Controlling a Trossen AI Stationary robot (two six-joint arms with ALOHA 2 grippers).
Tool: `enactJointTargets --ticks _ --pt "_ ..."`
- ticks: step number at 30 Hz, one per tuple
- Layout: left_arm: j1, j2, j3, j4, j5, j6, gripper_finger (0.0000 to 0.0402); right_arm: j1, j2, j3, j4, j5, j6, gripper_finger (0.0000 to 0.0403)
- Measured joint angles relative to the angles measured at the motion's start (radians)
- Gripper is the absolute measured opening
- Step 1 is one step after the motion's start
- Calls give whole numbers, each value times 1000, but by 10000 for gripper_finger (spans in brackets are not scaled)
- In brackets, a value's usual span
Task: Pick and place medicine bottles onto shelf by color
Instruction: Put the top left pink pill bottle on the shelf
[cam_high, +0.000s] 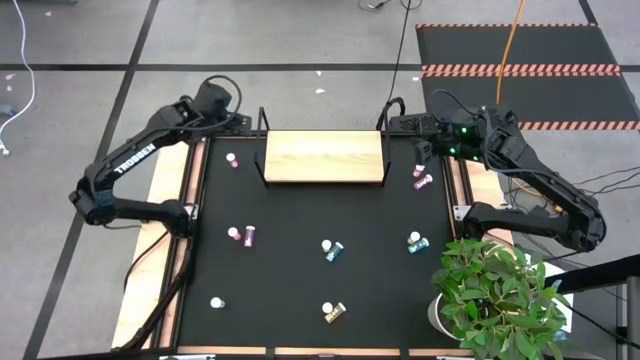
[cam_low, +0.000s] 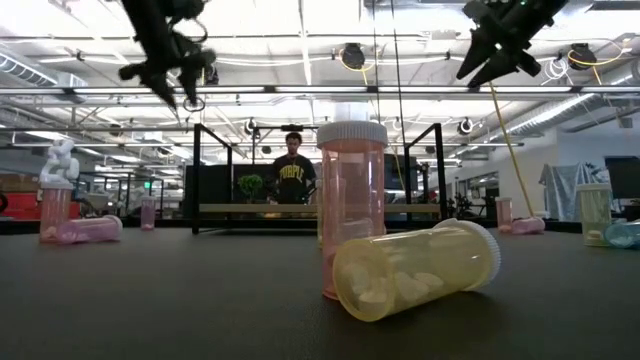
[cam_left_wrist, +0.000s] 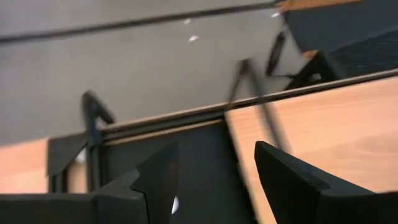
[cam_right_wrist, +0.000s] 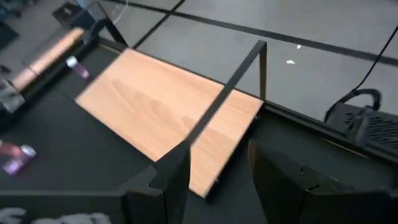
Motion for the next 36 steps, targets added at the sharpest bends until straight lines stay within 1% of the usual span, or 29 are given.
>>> enactJointTargets --ticks 4,8,11,14,17,22,25,28,30,36 --pt "93 0 -86 12 49 3 212 0 37 0 38 5 43 157" --pt "152 0 -212 35 96 0 212 0 75 0 52 2 76 157" --pt "173 1 -292 73 122 18 212 0 98 0 51 0 92 157" --pt "168 13 -336 116 130 14 212 0 115 0 53 0 105 157" --pt "165 45 -341 119 132 14 212 0 129 0 61 0 126 157" --pt "172 147 -341 114 132 36 212 0 145 0 71 -2 129 157" --pt "177 201 -341 111 160 36 212 1 145 0 65 -4 138 157" --pt "177 218 -339 123 193 33 212 2 143 0 54 -9 147 157" --pt "177 220 -339 133 195 39 212 2 142 -1 50 -26 147 157" --pt "186 221 -339 147 195 68 212 2 142 -1 54 -27 146 157"
